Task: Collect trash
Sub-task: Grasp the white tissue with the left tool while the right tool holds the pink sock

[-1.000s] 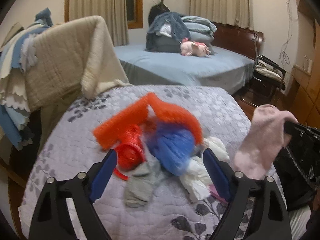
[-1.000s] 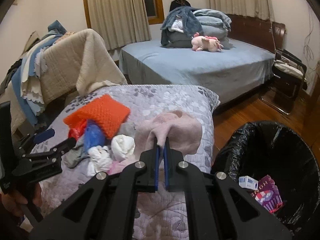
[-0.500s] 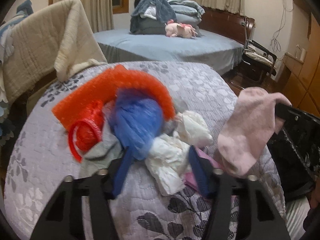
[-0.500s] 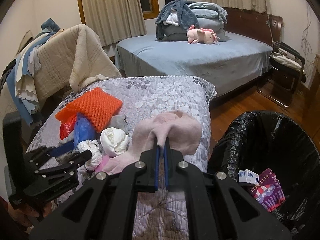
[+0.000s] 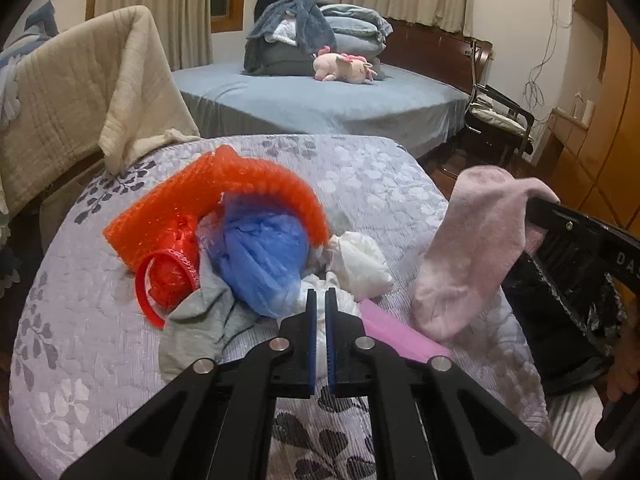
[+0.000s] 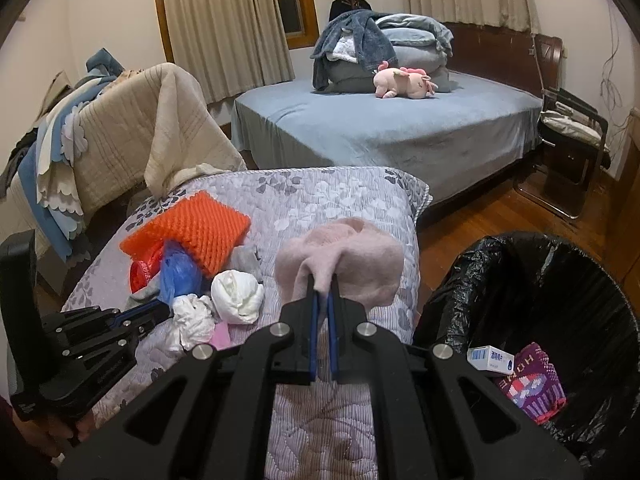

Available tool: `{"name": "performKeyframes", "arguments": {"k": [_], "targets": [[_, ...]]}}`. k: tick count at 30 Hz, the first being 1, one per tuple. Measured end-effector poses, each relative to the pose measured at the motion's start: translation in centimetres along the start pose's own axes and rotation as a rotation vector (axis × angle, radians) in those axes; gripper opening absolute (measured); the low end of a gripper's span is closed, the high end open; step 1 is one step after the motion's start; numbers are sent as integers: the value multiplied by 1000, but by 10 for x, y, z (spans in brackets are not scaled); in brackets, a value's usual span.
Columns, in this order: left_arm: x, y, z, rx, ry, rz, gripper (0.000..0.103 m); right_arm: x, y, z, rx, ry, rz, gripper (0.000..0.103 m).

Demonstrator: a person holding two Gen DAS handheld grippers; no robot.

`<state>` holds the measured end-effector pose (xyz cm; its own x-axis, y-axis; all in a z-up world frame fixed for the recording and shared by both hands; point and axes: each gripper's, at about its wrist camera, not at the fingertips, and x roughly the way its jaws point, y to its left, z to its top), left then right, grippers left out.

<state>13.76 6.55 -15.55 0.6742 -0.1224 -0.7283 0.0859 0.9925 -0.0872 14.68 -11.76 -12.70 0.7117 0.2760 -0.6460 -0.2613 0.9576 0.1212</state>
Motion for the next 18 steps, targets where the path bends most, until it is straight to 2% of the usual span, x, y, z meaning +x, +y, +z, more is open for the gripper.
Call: {"name": "performKeyframes", "arguments": {"k": [3, 5, 10, 13, 14, 18], "targets": [[9, 0, -4, -10, 36, 4, 8, 4, 1, -4, 2, 16, 0, 4], [16, 1, -9, -29, 62, 13, 30, 9, 0, -8, 8, 32, -2, 4], [32, 1, -15, -44, 96, 28, 44, 21, -4, -16, 27, 70, 1, 4], [37, 3, -15, -54, 101, 9, 43, 25, -3, -18, 26, 80, 2, 4], [37, 3, -16, -56, 101, 4, 37, 26, -3, -18, 26, 83, 2, 4], [31, 3, -15, -45, 86, -7, 27, 26, -1, -18, 22, 83, 4, 4]]}}
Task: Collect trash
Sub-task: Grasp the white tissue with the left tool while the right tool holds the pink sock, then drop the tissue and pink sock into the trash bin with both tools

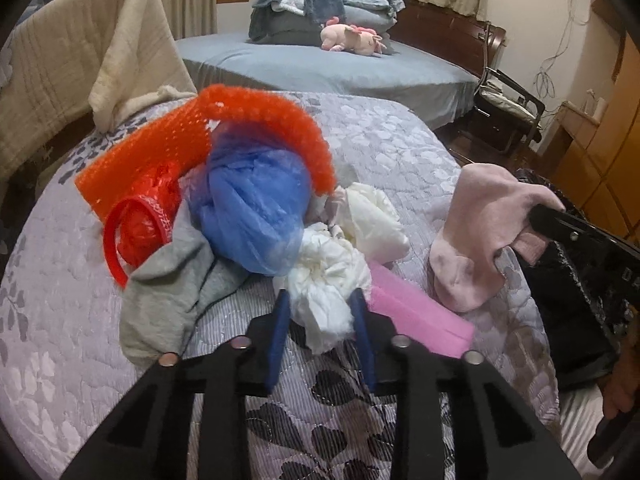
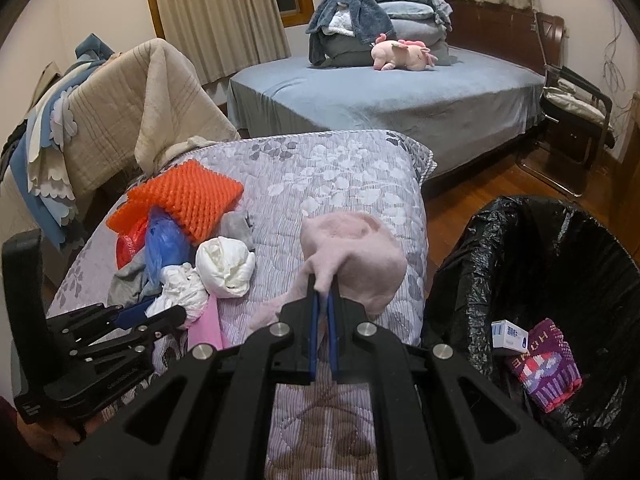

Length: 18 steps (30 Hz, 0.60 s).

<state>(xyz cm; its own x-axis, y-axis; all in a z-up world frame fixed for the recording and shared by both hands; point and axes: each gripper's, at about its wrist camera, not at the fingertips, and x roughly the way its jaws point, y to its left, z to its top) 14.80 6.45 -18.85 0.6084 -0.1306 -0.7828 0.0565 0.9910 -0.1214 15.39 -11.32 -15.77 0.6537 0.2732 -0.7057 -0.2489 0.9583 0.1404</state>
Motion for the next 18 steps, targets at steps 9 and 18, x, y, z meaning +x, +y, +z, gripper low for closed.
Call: {"name": "performKeyframes", "arguments": {"k": [9, 18], "targets": [[-41, 4, 6, -14, -46, -42, 10, -15, 5, 7, -14, -33, 9, 4], [-75, -16, 11, 25, -108, -86, 8, -46, 0, 17, -9, -88, 7, 4]]}}
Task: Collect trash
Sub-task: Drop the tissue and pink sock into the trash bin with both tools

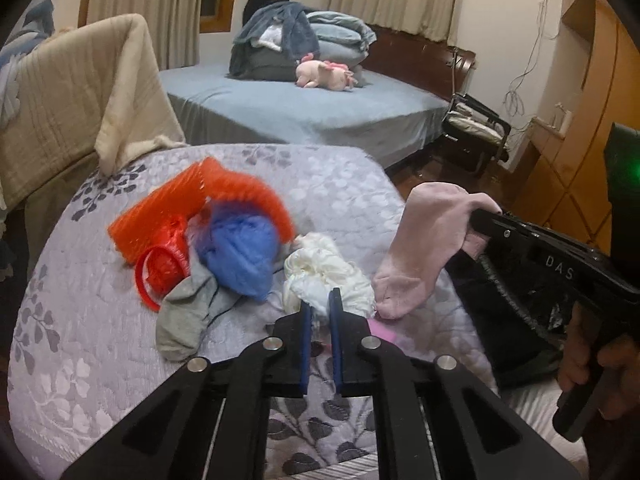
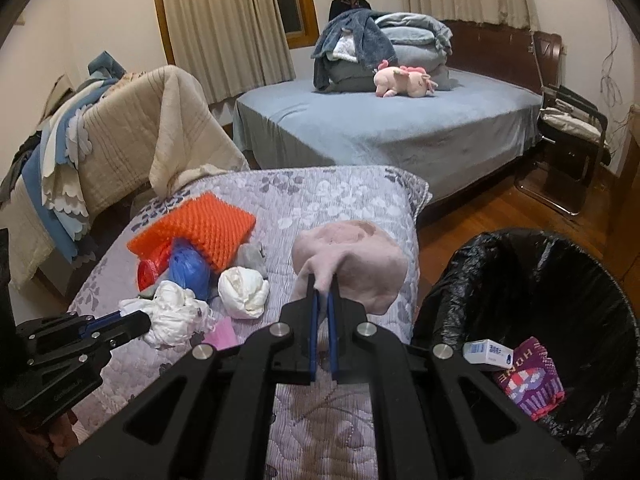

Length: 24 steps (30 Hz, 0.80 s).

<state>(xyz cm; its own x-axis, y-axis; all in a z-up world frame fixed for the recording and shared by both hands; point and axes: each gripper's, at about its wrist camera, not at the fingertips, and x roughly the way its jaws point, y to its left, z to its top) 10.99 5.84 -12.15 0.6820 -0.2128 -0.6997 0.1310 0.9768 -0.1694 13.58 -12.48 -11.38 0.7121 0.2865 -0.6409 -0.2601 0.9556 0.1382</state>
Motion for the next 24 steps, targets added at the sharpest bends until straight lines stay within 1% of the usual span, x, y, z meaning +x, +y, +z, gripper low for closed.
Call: {"name": "performKeyframes", "arguments": {"k": [2, 5, 8, 13, 17, 20, 24], "targets": [[-2, -4, 5, 1, -14, -7, 8, -8, -3, 2, -1, -16, -9, 4], [-4, -17, 15, 29, -38, -19, 8, -22, -12, 7, 10, -44, -25, 4], [-2, -35, 26, 71, -62, -36, 8, -40, -26, 13, 21, -78, -59, 4], [9, -69, 47, 130, -77, -96, 8, -67, -55, 19, 54, -124, -122, 4], [19, -100, 56, 174, -84, -151, 8, -85, -80, 18, 69, -146, -200, 4], [31, -129, 64, 201, -79, -208, 8, -94, -100, 15, 92, -155, -250, 4], [45, -166, 69, 245, -78, -264, 8, -102, -131, 6, 132, -150, -312, 4]]}}
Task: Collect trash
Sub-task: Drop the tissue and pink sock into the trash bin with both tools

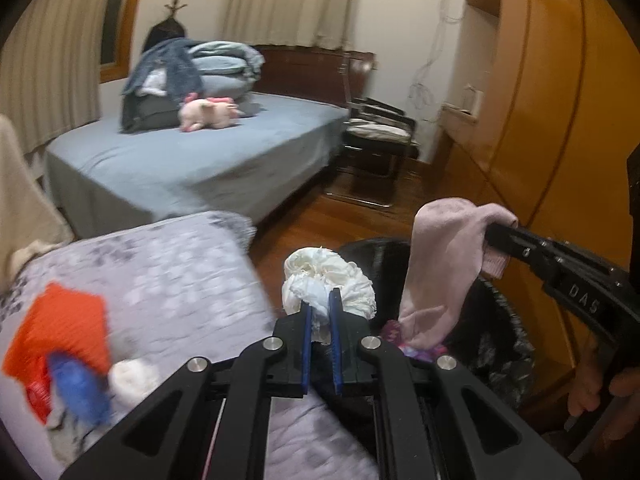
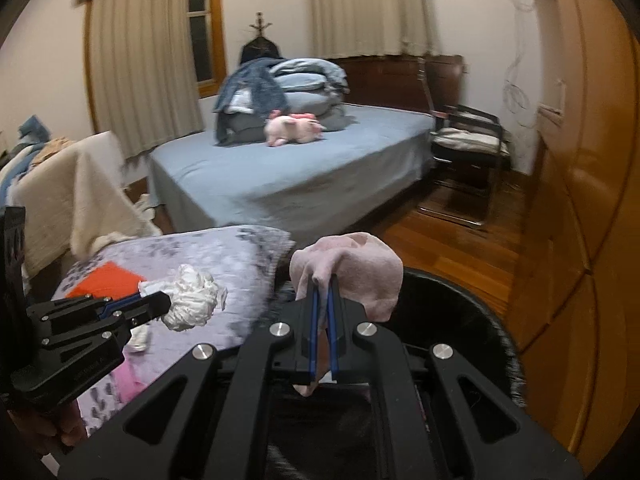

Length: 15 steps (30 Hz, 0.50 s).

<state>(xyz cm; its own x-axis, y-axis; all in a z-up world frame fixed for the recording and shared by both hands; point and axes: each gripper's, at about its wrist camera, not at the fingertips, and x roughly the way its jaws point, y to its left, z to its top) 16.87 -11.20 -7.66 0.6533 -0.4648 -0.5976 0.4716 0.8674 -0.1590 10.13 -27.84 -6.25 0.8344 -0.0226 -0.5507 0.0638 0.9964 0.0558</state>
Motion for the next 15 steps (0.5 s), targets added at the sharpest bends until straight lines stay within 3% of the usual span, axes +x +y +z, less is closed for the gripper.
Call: {"name": "performKeyframes", "arguments": {"k": [7, 8, 9, 11, 13, 14, 15], "targets": [[41, -41, 9, 52, 35, -79, 10, 15, -46, -20, 48, 46, -107, 9], [46, -45, 9, 54, 46, -90, 14, 18, -50, -23, 55, 58, -115, 13], [50, -48, 9, 50, 56, -108, 19, 20, -54, -27, 59, 65, -125, 26], [54, -48, 7, 35, 71, -127, 47, 21, -59, -32, 64, 69, -153, 40], [52, -46, 5, 29, 66, -126, 50, 20, -63, -37, 69, 68, -168, 54], [50, -45, 4, 33, 64, -119, 51, 19, -64, -40, 74, 63, -179, 68], [47, -42, 3, 38, 58, -105, 52, 17, -65, -43, 81, 51, -193, 73]]}}
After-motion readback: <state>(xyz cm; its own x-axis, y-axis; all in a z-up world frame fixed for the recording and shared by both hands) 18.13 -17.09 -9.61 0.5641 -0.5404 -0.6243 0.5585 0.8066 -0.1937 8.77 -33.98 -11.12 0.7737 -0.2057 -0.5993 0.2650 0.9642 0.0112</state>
